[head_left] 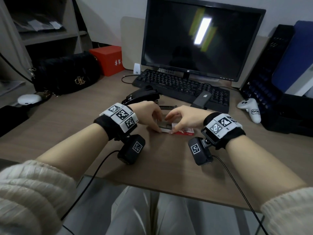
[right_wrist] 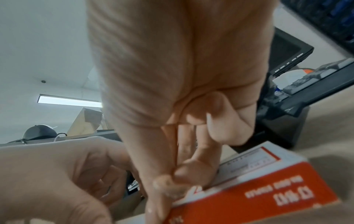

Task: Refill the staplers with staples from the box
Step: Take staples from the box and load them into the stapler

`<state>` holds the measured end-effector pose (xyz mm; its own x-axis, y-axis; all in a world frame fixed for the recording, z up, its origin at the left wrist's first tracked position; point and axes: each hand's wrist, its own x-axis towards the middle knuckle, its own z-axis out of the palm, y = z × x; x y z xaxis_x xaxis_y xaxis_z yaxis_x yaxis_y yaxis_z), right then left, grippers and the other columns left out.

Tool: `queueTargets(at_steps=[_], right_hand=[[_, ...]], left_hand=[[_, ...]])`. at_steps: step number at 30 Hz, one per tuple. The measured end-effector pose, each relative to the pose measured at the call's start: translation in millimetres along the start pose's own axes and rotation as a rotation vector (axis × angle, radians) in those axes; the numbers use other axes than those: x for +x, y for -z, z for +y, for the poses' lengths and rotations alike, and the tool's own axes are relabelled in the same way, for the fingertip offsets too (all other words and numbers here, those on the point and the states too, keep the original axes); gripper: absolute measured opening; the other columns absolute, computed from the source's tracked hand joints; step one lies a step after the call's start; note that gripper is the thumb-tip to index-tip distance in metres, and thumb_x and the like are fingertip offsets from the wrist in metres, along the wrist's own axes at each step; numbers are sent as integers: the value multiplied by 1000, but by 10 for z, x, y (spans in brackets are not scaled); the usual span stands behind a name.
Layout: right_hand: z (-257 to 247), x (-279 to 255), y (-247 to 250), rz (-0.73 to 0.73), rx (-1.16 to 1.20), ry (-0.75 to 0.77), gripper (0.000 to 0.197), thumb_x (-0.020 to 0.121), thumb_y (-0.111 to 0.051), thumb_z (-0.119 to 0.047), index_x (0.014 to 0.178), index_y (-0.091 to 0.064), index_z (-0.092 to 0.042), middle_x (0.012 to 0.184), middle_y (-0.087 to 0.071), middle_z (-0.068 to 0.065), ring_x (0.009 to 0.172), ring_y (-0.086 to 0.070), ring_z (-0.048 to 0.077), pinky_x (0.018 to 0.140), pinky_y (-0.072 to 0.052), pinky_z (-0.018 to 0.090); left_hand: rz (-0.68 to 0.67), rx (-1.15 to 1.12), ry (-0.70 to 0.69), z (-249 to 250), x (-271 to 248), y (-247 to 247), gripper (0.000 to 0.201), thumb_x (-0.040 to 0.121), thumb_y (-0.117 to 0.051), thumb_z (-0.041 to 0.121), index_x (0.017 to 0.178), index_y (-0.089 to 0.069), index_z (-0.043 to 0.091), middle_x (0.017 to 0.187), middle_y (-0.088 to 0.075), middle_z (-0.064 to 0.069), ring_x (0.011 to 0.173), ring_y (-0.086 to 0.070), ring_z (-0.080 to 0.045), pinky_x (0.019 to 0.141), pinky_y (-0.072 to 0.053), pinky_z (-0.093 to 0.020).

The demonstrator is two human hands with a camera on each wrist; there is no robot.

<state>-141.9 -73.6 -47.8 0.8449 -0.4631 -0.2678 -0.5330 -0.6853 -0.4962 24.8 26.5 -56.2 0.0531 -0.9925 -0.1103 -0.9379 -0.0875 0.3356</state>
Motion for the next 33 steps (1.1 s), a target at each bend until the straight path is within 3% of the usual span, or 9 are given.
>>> queueTargets(at_steps=[5, 8, 11, 17, 21, 24, 29, 31, 33], right_hand=[[-35, 116, -29, 11, -26, 71, 30, 73, -83, -24, 97, -65, -24, 107, -68, -4, 107, -62, 19, 96, -49, 36], [-24, 126, -15, 6, -56, 76, 21, 73, -84, -27, 85, -67, -25, 92, -64, -7, 96, -61, 18, 86, -47, 32], [-30, 133, 3, -1, -54, 58, 22, 73, -84, -27, 88, -68, -24, 94, -64, -8, 97, -62, 19, 84, -46, 29], [-112, 170, -23, -14, -18, 96, 33, 77, -80, -29, 106, -66, -24, 116, -65, -8, 112, -58, 10, 102, -43, 28], [-176, 226, -61, -60, -66, 137, 26, 80, -77, -29, 105, -72, -23, 107, -68, -9, 105, -61, 9, 100, -45, 30], [-185, 262, -83, -101, -149, 140, 21, 80, -76, -31, 100, -75, -31, 104, -67, -6, 104, -60, 14, 100, -45, 35], [-213, 266, -82, -86, -184, 167, 22, 79, -78, -30, 101, -76, -26, 92, -53, -19, 89, -51, -2, 87, -40, 23], [-224, 268, -86, -87, -187, 178, 21, 78, -78, -30, 99, -76, -26, 95, -52, -19, 86, -50, -4, 86, -41, 23], [-228, 265, -91, -90, -167, 187, 19, 78, -79, -28, 96, -74, -24, 101, -56, -13, 76, -53, -9, 76, -41, 20]], left_hand=[[-18, -15, 28, -206, -90, 62, 46, 71, -83, 44, 109, -69, 23, 109, -66, 9, 102, -62, -9, 91, -50, -28], [-28, -26, 40, -283, -120, 79, 49, 71, -82, 44, 113, -67, 25, 112, -64, 11, 103, -60, -8, 91, -49, -25], [-35, -49, 54, -326, -136, 88, 51, 70, -83, 45, 114, -66, 25, 113, -64, 11, 104, -60, -9, 91, -49, -25], [-50, -79, 54, -267, -134, 55, 58, 65, -85, 49, 113, -64, 25, 110, -63, 11, 99, -61, -8, 87, -50, -24], [-47, -71, 51, -215, -126, 30, 61, 62, -86, 50, 112, -61, 26, 111, -62, 9, 101, -60, -11, 91, -51, -28], [-59, -66, 49, -197, -127, 25, 65, 62, -86, 50, 115, -61, 24, 112, -61, 7, 101, -60, -11, 92, -52, -30], [-67, -85, 52, -201, -134, 10, 65, 62, -87, 48, 117, -59, 24, 113, -60, 6, 100, -59, -11, 90, -53, -31], [-68, -93, 50, -202, -140, 10, 65, 63, -86, 48, 117, -59, 24, 113, -60, 6, 101, -59, -11, 88, -53, -30], [-66, -96, 44, -201, -146, 9, 63, 64, -86, 47, 117, -59, 24, 114, -60, 5, 101, -59, -12, 86, -53, -27]])
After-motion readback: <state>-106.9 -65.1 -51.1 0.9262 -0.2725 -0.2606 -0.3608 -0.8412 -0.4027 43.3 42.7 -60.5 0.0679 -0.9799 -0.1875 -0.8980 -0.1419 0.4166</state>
